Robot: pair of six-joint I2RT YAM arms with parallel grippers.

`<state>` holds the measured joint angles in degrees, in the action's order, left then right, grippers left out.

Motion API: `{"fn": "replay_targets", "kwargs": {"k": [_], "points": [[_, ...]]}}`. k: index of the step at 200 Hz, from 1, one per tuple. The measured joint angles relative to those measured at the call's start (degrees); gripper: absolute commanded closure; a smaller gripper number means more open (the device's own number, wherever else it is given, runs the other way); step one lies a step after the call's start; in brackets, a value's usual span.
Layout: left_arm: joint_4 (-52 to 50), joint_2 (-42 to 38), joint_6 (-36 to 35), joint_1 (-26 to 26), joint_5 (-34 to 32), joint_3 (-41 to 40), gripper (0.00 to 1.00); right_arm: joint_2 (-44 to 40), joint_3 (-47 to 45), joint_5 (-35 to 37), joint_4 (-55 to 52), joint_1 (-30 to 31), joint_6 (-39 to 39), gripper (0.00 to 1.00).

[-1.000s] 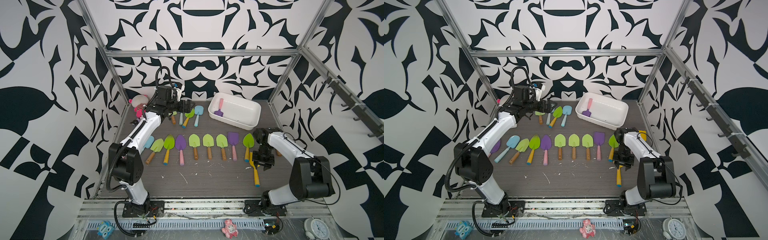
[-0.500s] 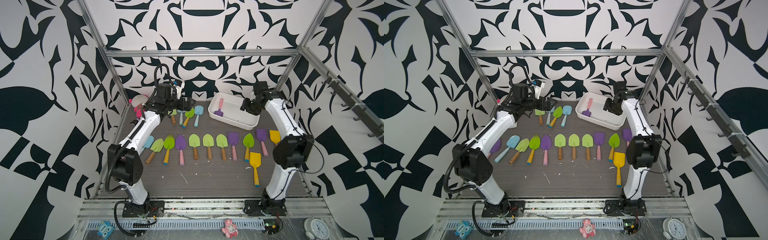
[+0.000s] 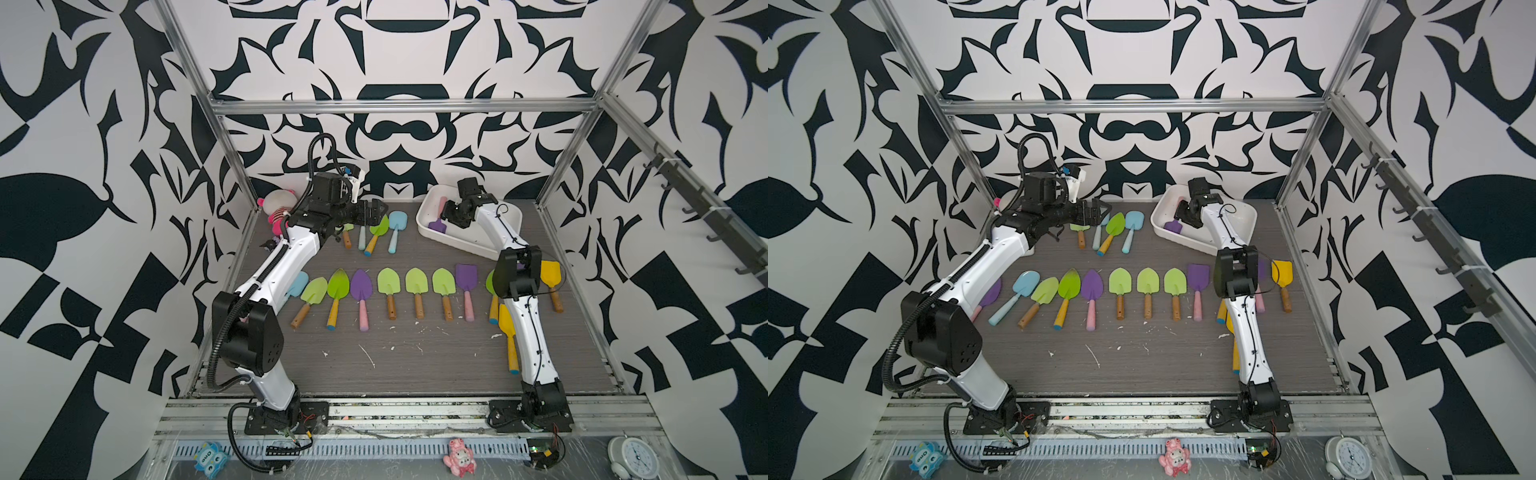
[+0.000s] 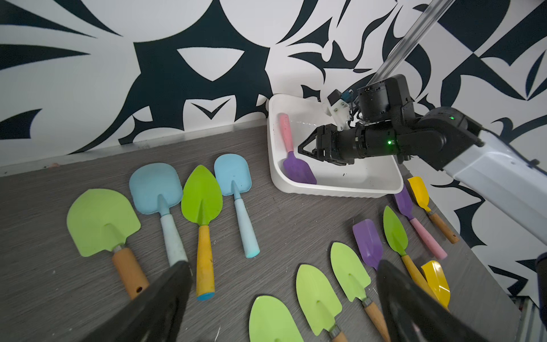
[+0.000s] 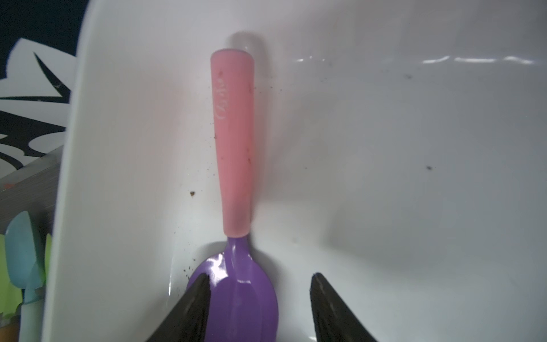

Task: Take the shovel out of the storage box
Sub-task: Pick up the shovel from the storage box.

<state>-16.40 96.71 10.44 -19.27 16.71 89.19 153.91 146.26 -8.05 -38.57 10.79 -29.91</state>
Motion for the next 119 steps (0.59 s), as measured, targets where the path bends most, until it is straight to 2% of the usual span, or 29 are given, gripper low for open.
{"fn": "replay_targets", "kwargs": {"k": [32, 91, 119], "points": [[-0.72, 0.0, 0.17, 0.0, -0.98, -0.46, 0.01, 2.99, 1.79, 1.68, 4.15, 1.42, 0.44, 0.47], [-3.3, 0.0, 0.22, 0.0, -2.12, -0.46, 0.01, 6.69, 7.19, 8.02, 2.97, 2.45, 2.16, 0.68], [-4.46, 0.0, 0.28, 0.0, -2.21, -0.46, 0.02, 7.1, 7.93, 10.64, 2.08, 2.49, 2.99, 0.75]]}}
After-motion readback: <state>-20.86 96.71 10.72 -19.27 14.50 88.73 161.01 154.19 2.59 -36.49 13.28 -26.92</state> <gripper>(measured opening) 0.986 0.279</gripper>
